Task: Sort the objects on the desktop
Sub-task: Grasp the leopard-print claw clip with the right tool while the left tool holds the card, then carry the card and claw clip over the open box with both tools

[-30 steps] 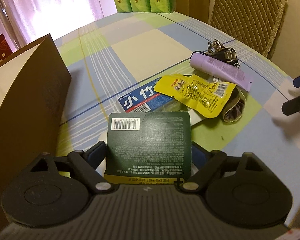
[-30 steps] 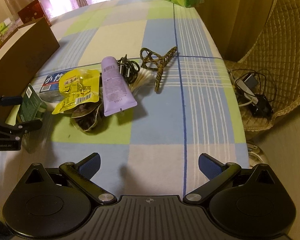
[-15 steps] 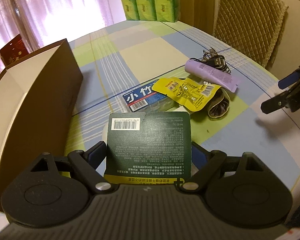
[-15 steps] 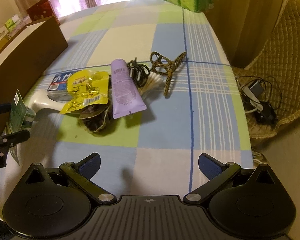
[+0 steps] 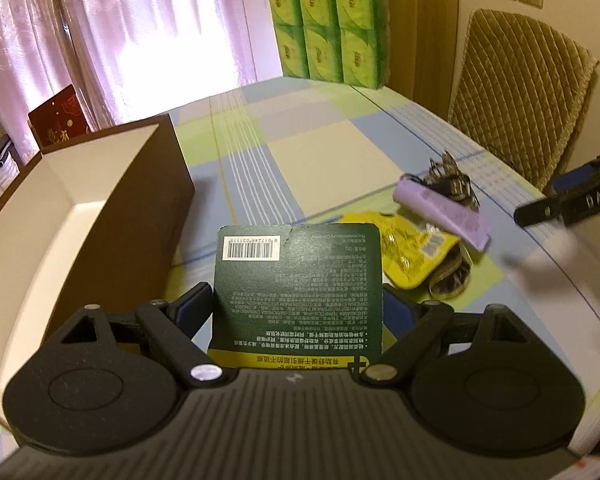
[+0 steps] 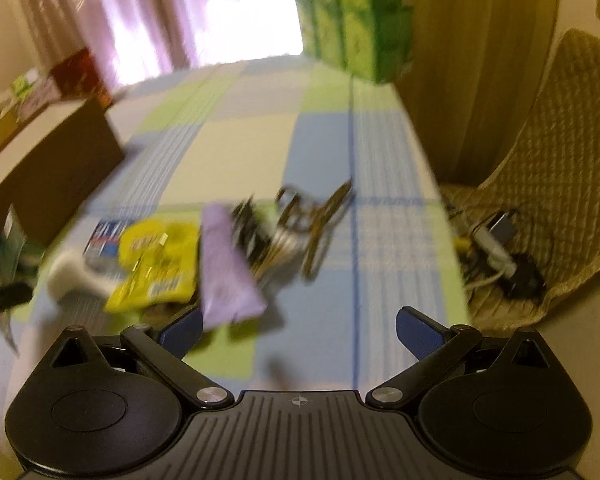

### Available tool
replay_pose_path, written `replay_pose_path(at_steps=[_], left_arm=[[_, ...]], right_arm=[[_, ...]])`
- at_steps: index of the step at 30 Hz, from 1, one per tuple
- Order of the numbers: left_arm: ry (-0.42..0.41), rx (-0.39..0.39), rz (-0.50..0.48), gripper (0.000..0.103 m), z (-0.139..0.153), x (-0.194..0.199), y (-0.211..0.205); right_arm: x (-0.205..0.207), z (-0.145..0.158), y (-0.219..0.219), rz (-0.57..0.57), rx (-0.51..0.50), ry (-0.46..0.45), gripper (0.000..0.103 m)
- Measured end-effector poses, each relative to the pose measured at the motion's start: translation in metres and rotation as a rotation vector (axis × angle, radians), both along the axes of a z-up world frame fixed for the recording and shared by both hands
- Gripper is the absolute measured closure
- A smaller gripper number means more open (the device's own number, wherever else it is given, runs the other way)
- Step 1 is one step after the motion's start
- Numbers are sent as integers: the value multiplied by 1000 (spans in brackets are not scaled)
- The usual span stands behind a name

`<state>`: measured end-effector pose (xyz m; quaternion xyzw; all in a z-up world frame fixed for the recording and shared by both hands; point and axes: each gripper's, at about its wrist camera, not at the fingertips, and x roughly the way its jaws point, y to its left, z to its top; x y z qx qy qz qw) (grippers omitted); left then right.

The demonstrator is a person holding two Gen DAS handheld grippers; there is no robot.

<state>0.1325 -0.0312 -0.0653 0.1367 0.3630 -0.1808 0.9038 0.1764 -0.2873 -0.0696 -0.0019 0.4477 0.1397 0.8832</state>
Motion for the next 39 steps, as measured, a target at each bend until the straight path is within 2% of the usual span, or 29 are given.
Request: replay_pose_path(at_steps=[6,9,14,19,25,32,39], left_arm=[[-9,4,2,17,3,21,-5],[-10,5,7,17,4,35,-6],[-9,4,12,17,5,54,-7],[3,12,4,17,1,68,-9],[25,10,-1,17,-2,79,-8],[36,11,-14,17,-3,83,-8],[24,-10,-30,17,8,80,-7]], right_arm=[[39,4,-1,-13,-4,-23,19],[57,-2,4,-14,-13,-4,28],[80,-12,12,-27,5,22,36],[103,-22,22,-36,21,66,41],[126,-48,29,-72,3,155,57],[129,-47,22,-102,8,115,60],[111,-13,4,-146,14,41,60]])
